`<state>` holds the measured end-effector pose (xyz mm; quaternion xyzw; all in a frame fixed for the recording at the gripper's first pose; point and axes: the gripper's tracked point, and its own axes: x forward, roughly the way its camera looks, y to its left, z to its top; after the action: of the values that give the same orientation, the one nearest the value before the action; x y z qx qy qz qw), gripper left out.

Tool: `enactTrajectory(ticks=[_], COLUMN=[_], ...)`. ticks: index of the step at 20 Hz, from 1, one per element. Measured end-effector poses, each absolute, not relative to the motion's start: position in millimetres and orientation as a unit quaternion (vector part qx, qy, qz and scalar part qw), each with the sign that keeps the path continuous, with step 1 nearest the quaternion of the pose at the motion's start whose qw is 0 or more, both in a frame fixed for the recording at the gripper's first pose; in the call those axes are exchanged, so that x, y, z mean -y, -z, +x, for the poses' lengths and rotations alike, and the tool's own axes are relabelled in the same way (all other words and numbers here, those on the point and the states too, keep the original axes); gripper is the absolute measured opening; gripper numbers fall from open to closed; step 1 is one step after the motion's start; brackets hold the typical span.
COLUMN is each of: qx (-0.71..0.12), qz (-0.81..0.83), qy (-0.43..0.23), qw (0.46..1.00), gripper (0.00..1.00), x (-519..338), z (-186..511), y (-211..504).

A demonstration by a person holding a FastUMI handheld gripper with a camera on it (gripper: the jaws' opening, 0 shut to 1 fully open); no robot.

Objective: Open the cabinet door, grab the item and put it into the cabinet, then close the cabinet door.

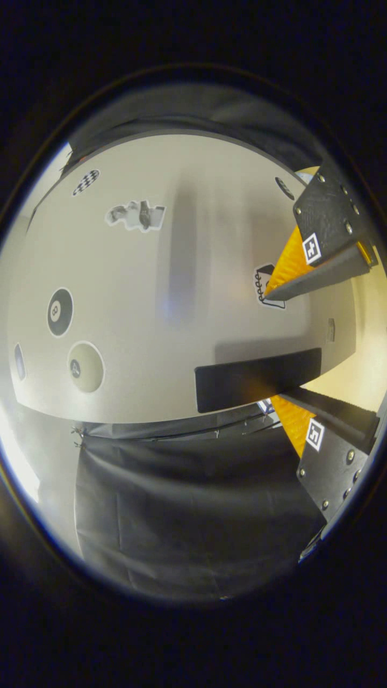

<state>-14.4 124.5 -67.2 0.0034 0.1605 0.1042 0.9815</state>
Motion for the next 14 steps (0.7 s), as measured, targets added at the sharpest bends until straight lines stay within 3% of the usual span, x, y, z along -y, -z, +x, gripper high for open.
enactTrajectory(ticks=[14], qx=[-0.156], qz=[0.0], qy=[-0.107], qw=[0.982], gripper=[0.89], x=[-128.3], z=[-22.2], y=[68.0])
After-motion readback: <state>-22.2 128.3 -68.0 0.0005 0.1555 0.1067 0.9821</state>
